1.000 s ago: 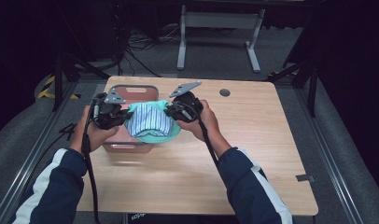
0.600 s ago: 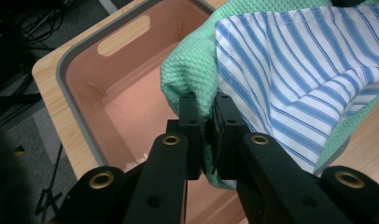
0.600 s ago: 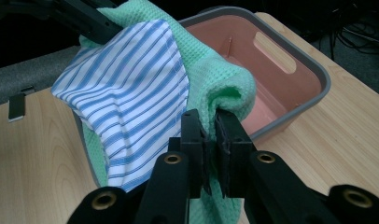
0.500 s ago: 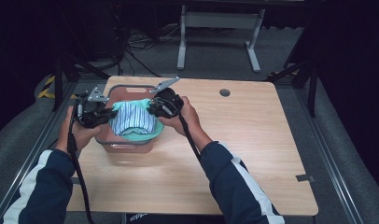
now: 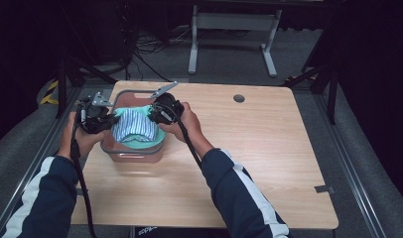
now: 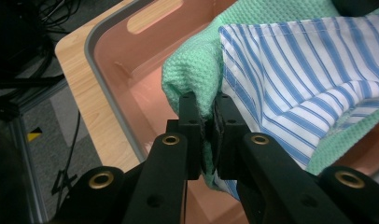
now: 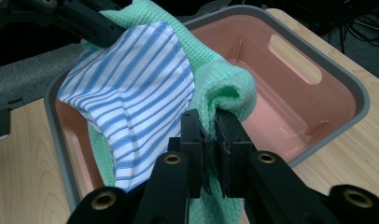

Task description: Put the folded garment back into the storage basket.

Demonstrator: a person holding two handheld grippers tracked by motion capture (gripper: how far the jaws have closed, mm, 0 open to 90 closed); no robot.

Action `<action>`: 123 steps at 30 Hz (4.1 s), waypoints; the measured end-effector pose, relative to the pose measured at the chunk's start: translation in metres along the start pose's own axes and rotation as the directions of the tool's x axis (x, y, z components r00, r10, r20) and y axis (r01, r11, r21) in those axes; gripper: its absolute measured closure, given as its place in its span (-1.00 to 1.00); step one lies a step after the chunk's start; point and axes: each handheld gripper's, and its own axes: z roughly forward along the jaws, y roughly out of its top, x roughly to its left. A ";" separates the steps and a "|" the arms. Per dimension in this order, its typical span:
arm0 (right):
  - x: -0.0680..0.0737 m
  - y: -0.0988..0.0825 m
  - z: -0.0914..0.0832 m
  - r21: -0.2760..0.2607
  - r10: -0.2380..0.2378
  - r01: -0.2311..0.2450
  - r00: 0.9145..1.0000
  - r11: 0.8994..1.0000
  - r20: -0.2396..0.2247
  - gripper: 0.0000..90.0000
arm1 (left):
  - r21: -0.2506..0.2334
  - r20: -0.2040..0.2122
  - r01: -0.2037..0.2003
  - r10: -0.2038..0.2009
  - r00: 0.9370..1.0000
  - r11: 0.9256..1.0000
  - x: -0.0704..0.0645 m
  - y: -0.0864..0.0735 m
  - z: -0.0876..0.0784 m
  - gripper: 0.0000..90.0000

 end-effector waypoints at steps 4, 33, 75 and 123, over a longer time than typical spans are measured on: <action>0.003 0.001 0.014 0.015 0.004 -0.004 1.000 1.000 -0.004 0.83 | 0.019 -0.014 0.019 -0.019 1.000 1.000 0.005 -0.003 0.004 0.86; -0.001 -0.020 0.048 0.086 0.020 -0.023 0.999 0.996 0.037 0.67 | 0.084 -0.041 0.020 -0.017 0.999 0.996 0.002 -0.017 0.041 0.75; -0.008 -0.036 -0.010 0.069 -0.109 0.102 0.988 0.992 0.105 0.21 | -0.118 -0.002 -0.011 0.011 1.000 0.993 -0.056 -0.011 0.008 -0.04; -0.025 -0.119 -0.116 0.141 -0.181 0.153 0.961 0.978 0.209 -0.09 | -0.174 0.080 -0.163 0.179 0.981 0.971 -0.142 -0.007 0.006 -0.38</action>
